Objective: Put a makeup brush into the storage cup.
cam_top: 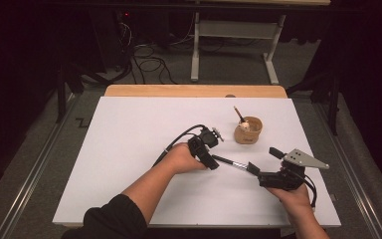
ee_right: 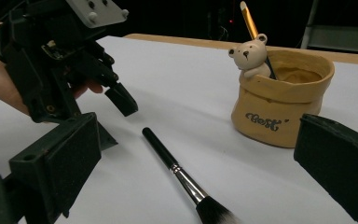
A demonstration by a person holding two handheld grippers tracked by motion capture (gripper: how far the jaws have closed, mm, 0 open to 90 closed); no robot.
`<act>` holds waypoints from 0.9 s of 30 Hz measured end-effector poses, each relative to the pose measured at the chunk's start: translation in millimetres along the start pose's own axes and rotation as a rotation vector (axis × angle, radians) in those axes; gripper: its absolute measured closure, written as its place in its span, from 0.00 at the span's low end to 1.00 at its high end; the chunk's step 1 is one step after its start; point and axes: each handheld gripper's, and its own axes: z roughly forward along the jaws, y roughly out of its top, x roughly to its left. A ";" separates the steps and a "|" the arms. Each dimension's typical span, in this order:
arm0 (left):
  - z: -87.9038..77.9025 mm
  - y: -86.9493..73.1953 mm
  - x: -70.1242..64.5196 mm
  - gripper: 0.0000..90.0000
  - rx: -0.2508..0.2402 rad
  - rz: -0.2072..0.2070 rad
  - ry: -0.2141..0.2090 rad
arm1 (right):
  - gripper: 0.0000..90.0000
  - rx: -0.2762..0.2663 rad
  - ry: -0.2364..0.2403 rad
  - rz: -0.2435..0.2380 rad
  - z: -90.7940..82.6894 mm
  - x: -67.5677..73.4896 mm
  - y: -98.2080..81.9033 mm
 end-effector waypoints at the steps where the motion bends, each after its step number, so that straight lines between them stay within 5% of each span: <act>1: 1.7 1.5 0.2 0.38 0.000 -0.002 -0.003 | 0.01 0.000 0.000 0.000 0.0 0.0 0.0; 27: 23.7 33.5 -6.0 0.44 0.043 0.057 0.014 | 0.02 0.000 0.008 -0.001 0.4 -0.7 -0.9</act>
